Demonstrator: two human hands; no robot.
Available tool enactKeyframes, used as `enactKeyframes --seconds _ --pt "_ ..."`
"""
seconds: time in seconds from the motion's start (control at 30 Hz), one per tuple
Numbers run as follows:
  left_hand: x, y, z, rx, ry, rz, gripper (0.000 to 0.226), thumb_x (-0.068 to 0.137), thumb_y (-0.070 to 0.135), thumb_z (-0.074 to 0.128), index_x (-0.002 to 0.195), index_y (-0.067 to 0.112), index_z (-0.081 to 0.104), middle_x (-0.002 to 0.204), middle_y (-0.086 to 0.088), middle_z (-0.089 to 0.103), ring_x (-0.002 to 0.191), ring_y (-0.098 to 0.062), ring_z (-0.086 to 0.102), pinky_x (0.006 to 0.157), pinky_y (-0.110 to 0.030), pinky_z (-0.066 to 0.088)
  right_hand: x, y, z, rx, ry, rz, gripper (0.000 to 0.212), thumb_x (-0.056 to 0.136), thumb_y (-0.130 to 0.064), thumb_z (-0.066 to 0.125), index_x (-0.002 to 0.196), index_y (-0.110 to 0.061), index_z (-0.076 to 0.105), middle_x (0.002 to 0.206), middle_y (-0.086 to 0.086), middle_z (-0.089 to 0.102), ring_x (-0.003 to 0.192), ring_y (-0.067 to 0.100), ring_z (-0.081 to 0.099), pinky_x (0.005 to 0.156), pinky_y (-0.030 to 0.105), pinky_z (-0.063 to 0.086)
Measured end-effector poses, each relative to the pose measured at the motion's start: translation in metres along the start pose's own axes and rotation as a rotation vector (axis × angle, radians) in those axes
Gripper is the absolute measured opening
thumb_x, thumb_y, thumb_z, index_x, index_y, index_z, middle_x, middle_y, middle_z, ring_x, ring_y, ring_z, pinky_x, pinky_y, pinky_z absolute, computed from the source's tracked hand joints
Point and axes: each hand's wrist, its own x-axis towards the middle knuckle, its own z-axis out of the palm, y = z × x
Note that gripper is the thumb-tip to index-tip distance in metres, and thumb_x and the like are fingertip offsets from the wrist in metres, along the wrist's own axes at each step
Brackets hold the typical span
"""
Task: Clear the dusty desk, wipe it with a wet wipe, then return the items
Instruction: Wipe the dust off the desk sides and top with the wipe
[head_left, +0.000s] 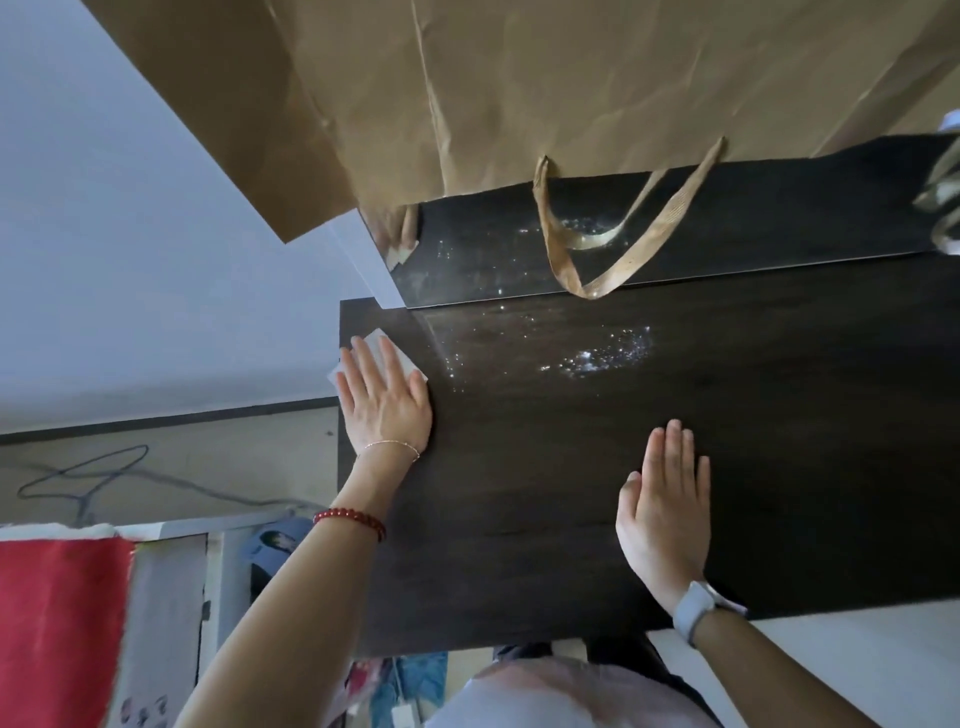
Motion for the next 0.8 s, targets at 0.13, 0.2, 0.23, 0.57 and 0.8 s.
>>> enactKeyframes --seconds 0.13,0.2,0.23,0.57,0.8 --pt "-0.025 0.023 0.009 0.021 -0.02 0.107 0.058 0.093 0.036 0.009 0.146 0.016 -0.003 0.154 -0.018 -0.007 0.141 -0.031 -0.009 0.114 -0.043 -0.004 0.001 0.003 0.0 -0.002 0.001 -0.012 0.055 0.088 -0.022 0.025 0.133 0.006 0.039 0.142 0.024 0.037 0.134 0.034 0.032 0.11 0.045 0.019" --pt "-0.04 0.031 0.014 0.026 -0.038 0.141 0.059 0.092 0.037 0.008 0.146 0.017 -0.003 0.154 -0.016 -0.007 0.141 -0.03 -0.009 0.114 -0.042 -0.005 0.0 0.004 -0.001 0.005 -0.01 -0.014 0.055 0.087 -0.022 0.025 0.133 0.006 0.038 0.142 0.024 0.037 0.134 0.034 0.032 0.11 0.044 0.017" --pt "-0.038 0.034 0.014 0.025 -0.04 0.133 0.057 0.093 0.037 0.009 0.146 0.017 -0.002 0.154 -0.016 -0.008 0.141 -0.029 -0.01 0.114 -0.041 -0.005 0.001 0.004 -0.001 0.01 -0.016 -0.017 0.055 0.087 -0.022 0.025 0.133 0.006 0.038 0.142 0.024 0.037 0.134 0.034 0.032 0.11 0.044 0.016" --pt "0.005 0.077 0.011 -0.008 0.0 -0.017 0.057 0.096 0.029 0.022 0.146 0.013 0.0 0.153 -0.02 -0.004 0.141 -0.032 -0.006 0.115 -0.044 -0.003 0.016 0.055 -0.011 0.079 -0.097 -0.327 0.049 0.091 -0.019 0.028 0.136 -0.003 0.039 0.145 0.014 0.037 0.136 0.023 0.027 0.114 0.035 0.011" --pt "-0.047 0.12 0.03 0.031 -0.044 0.223 0.056 0.096 0.035 0.017 0.146 0.015 0.001 0.154 -0.017 -0.006 0.141 -0.029 -0.009 0.115 -0.04 -0.003 0.023 0.073 -0.017 0.131 -0.139 -0.377 0.047 0.091 -0.018 0.028 0.134 -0.006 0.043 0.143 0.01 0.041 0.136 0.021 0.029 0.113 0.037 0.015"
